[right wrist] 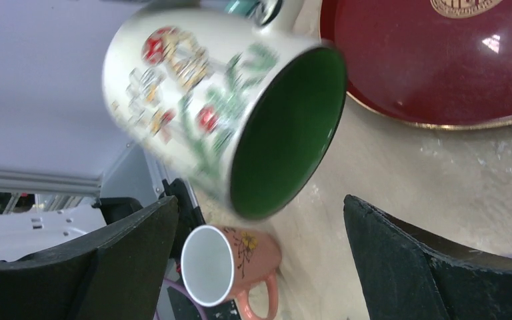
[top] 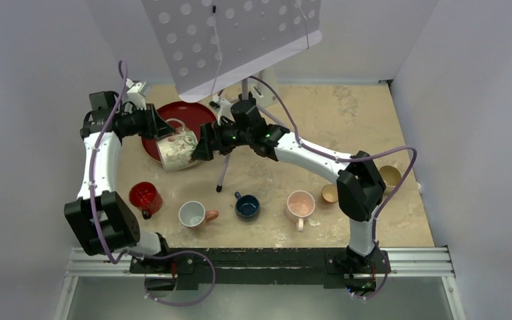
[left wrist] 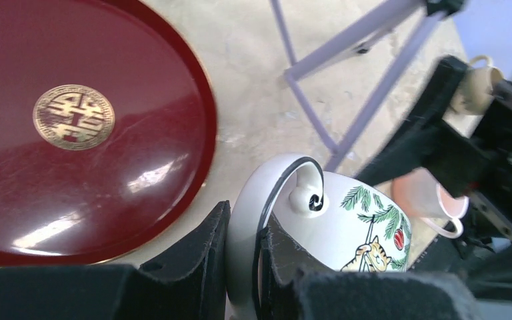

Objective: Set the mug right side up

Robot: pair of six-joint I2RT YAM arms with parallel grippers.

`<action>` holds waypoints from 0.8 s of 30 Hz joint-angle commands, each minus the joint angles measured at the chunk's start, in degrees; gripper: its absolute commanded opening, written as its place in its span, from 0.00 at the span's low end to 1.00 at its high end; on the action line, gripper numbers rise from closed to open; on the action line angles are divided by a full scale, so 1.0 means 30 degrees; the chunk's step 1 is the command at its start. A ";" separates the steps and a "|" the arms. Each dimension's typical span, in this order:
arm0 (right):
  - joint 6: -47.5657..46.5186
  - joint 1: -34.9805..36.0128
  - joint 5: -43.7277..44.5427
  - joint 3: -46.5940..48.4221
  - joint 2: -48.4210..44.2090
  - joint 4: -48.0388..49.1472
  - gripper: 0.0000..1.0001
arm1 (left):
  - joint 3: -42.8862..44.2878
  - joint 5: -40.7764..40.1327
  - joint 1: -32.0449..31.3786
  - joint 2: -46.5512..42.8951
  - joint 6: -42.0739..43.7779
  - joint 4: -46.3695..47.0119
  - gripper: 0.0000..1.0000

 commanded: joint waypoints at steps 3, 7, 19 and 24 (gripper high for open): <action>0.0387 0.0225 -0.1807 0.1484 0.0783 0.3010 0.98 | -0.0837 0.4169 0.0108 -0.2176 -0.1325 -0.0710 0.00; 0.0816 0.0436 -0.3308 0.1785 0.1089 0.4664 0.86 | -0.1466 0.4304 0.0093 -0.2433 -0.2402 0.0170 0.00; 0.0223 0.0566 -0.5393 0.0439 -0.0152 0.5118 0.00 | -0.1686 0.4075 0.0049 -0.2213 -0.3716 0.1486 0.00; -0.1050 0.0567 -0.2882 -0.0462 -0.1582 0.2104 0.00 | -0.1258 0.3362 0.0049 -0.1394 -0.2163 -0.0217 0.51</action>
